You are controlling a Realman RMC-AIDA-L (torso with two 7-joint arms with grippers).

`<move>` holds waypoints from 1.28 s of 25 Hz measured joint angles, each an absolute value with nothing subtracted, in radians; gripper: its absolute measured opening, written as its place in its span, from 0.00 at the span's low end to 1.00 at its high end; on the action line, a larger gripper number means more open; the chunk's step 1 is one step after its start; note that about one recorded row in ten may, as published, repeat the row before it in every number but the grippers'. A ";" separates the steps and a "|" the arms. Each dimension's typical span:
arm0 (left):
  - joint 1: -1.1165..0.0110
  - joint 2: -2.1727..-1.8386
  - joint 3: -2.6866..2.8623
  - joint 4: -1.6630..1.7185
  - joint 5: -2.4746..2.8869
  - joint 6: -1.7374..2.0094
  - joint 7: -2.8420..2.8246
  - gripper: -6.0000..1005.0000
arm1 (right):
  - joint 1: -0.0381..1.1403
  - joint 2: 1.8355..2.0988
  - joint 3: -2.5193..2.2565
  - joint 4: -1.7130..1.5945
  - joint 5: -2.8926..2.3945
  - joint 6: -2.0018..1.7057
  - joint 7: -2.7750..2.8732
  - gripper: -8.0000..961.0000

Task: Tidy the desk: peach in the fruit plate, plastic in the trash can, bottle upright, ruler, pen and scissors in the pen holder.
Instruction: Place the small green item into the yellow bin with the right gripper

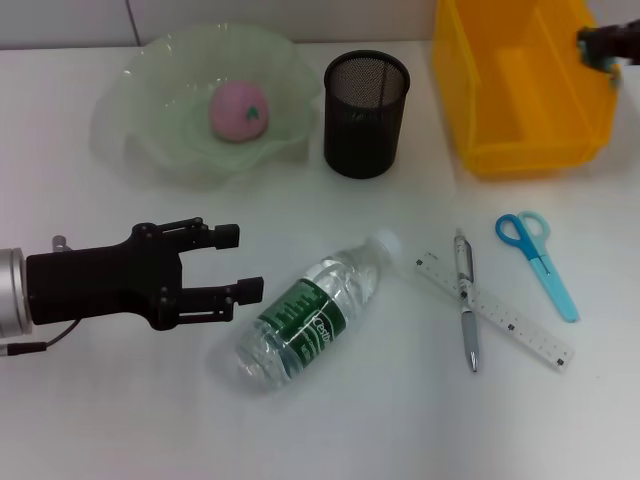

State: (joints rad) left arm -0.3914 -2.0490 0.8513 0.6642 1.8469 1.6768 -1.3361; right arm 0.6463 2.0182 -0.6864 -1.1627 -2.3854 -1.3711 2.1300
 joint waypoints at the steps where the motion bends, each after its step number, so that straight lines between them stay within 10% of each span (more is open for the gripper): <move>1: -0.392 -2.049 0.851 0.664 1.847 1.677 -1.336 0.77 | 0.677 2.017 -0.714 -1.080 -2.387 -1.311 2.127 0.05; 9: -0.399 -2.051 0.852 0.664 1.847 1.677 -1.336 0.76 | 0.730 2.014 -0.746 -0.977 -2.389 -1.248 2.121 0.19; 17: -0.396 -2.048 0.851 0.664 1.847 1.677 -1.336 0.76 | 0.718 2.003 -0.733 -1.009 -2.385 -1.315 2.132 0.54; 25: -0.392 -2.045 0.851 0.664 1.847 1.677 -1.345 0.76 | 0.665 1.919 -0.742 -1.209 -2.478 -1.794 2.178 0.69; 32: -0.400 -2.043 0.851 0.665 1.847 1.678 -1.347 0.75 | 0.567 1.980 -0.810 -1.371 -2.666 -2.040 2.078 0.70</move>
